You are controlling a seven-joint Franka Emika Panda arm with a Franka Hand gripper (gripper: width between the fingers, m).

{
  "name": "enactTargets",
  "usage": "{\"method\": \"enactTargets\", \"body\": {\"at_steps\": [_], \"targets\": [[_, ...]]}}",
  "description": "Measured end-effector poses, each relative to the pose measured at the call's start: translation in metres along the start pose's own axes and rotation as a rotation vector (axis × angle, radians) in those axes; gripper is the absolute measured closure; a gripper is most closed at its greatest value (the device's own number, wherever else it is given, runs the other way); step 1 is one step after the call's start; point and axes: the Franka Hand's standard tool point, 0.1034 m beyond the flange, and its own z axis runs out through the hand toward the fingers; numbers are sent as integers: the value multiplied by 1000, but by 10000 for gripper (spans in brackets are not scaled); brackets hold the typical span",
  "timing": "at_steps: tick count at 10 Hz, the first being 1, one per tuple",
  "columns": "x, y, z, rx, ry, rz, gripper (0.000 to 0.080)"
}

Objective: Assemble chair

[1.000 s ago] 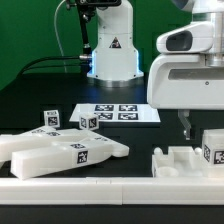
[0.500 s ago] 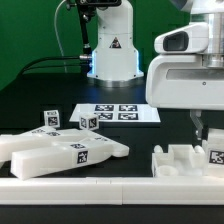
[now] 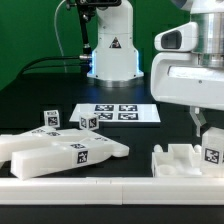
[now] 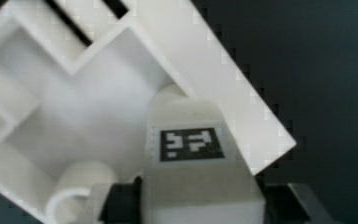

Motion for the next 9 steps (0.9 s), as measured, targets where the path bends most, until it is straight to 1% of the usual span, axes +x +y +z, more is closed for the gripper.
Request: {"method": "enactTargets", "body": {"at_steps": [2,3,4,5,6,7,9], "targets": [[0,1,0,32,-18,302,515],[2,-1,-1,38,-49,421,515],[2,-2,1,50,-81,578,515],[2,-3,1,55,-97,700,515],[3,-4,0,55,-108,778,515],[5,-3,-1,48,-117,882,514],[7,0,0,38,-118,1010,514]]}}
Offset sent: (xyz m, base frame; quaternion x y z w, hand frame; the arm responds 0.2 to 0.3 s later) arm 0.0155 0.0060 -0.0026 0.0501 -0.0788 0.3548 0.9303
